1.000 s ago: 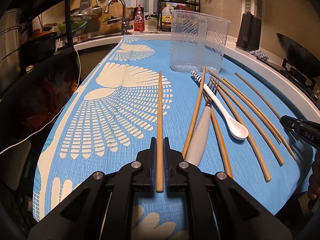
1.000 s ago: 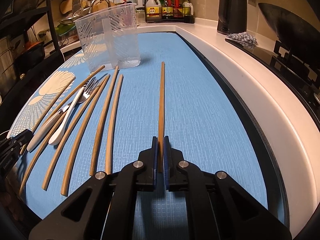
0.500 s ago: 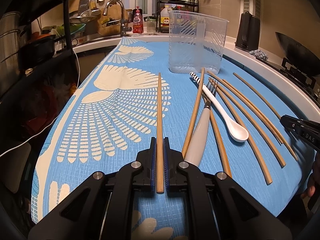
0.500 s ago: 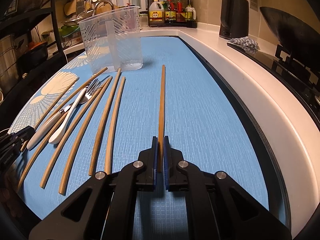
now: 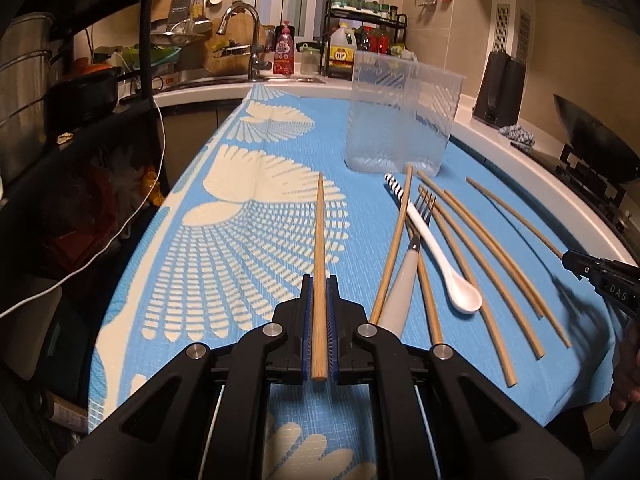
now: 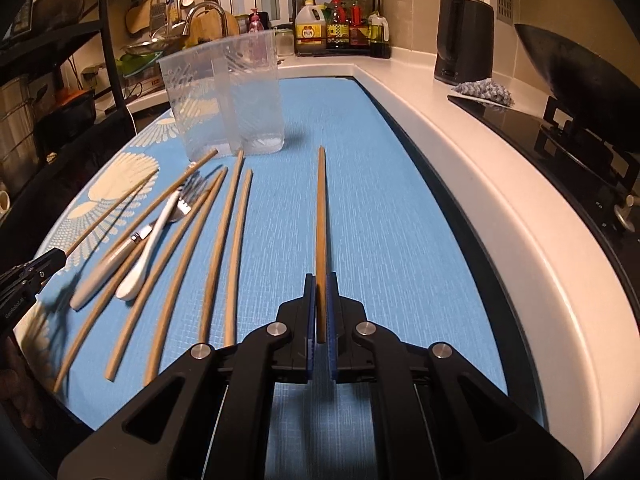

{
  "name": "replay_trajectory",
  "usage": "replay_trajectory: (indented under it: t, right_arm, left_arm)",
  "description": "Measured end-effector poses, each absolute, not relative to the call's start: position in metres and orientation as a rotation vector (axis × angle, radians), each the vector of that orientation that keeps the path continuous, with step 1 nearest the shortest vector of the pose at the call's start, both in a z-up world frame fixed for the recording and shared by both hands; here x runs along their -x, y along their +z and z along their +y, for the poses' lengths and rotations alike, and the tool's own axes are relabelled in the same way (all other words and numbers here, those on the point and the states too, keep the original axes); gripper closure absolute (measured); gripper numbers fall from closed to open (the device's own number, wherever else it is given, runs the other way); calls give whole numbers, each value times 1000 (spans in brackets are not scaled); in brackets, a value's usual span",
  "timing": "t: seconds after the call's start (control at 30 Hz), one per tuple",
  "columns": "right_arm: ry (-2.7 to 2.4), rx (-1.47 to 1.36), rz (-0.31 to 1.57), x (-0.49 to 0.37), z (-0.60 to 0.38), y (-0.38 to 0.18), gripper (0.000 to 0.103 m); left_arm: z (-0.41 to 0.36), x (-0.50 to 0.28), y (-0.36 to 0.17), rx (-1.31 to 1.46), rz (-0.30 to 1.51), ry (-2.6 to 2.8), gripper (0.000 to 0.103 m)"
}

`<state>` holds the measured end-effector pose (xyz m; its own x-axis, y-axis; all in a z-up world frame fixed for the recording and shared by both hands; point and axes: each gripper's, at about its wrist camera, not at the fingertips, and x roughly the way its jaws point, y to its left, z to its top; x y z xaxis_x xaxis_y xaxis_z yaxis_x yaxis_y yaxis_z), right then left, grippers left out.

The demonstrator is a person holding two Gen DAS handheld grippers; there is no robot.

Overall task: Organize utensils
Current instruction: 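Lift the held chopsticks with both tools and carry them over the clear container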

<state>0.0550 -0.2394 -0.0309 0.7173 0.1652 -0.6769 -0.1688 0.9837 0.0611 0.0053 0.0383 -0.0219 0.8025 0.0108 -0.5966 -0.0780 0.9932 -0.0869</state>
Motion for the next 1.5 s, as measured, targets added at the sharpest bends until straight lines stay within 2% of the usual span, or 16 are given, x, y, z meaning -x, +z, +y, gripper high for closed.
replay_trajectory:
  t: [0.7, 1.2, 1.5]
  right_arm:
    - [234, -1, 594, -31, -232, 44, 98]
    - [287, -21, 503, -61, -232, 95, 98]
    - [316, -28, 531, -90, -221, 120, 98]
  left_arm:
    - [41, -10, 48, 140, 491, 13, 96]
    - [46, -35, 93, 117, 431, 18, 96]
    - [43, -63, 116, 103, 477, -11, 96]
